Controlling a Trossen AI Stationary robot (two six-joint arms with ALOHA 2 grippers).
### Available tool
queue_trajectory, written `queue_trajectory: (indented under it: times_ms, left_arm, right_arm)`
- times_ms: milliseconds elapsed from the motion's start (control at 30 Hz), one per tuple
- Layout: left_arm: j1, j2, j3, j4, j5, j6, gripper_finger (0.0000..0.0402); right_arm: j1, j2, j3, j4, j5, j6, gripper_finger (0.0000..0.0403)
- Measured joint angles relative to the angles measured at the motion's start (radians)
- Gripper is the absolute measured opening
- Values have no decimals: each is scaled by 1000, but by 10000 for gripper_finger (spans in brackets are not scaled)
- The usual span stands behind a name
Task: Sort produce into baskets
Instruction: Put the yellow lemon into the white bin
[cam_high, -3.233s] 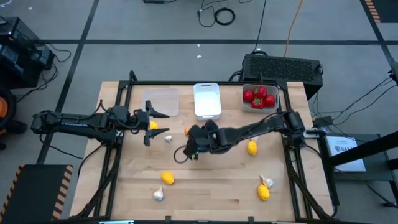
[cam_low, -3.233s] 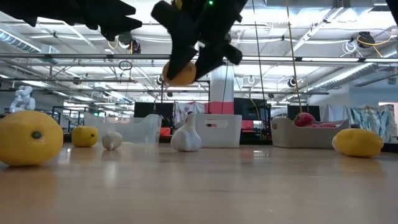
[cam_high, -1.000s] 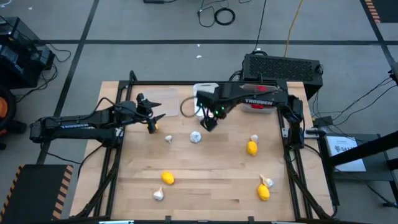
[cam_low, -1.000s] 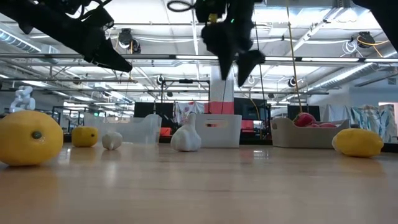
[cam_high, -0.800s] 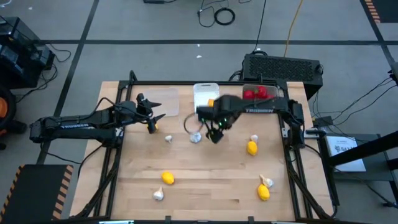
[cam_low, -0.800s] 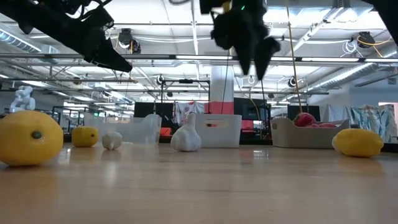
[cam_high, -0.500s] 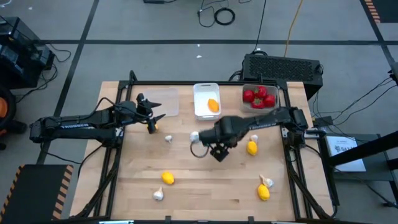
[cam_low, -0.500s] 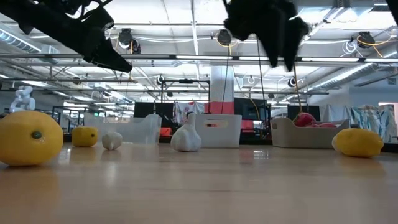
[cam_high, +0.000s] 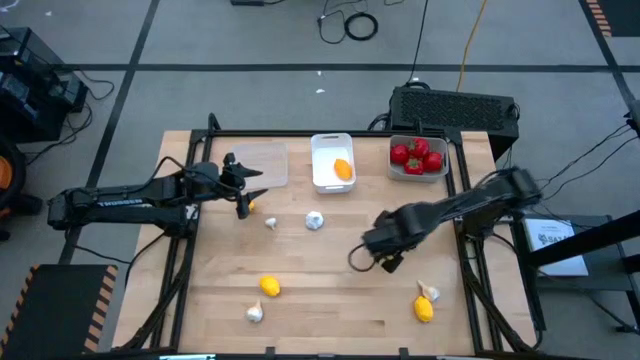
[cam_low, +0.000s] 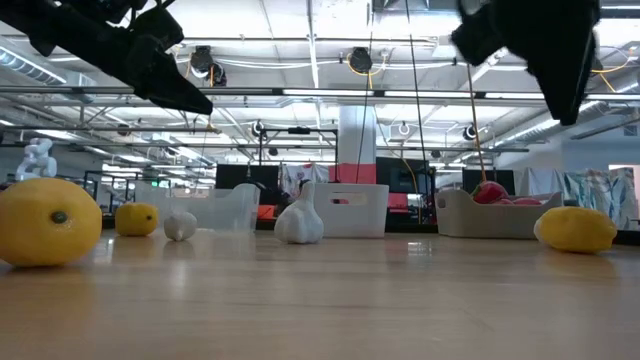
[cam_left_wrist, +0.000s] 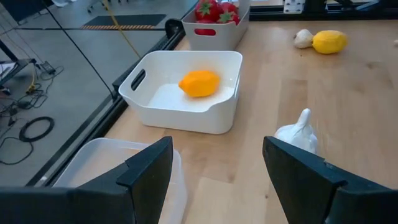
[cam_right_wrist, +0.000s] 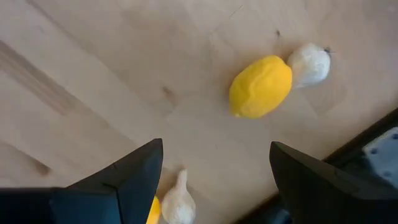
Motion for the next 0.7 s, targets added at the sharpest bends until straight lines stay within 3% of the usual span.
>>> queue_trajectory:
  times_ms: [333,700]
  left_arm:
    - [0,0,0,3,3,-21,255]
    - [0,0,0,4,4,-22,255]
  right_arm:
    - [138,-371,-368,214,252,472,286]
    - [161,-366,-564,484,312,544,286]
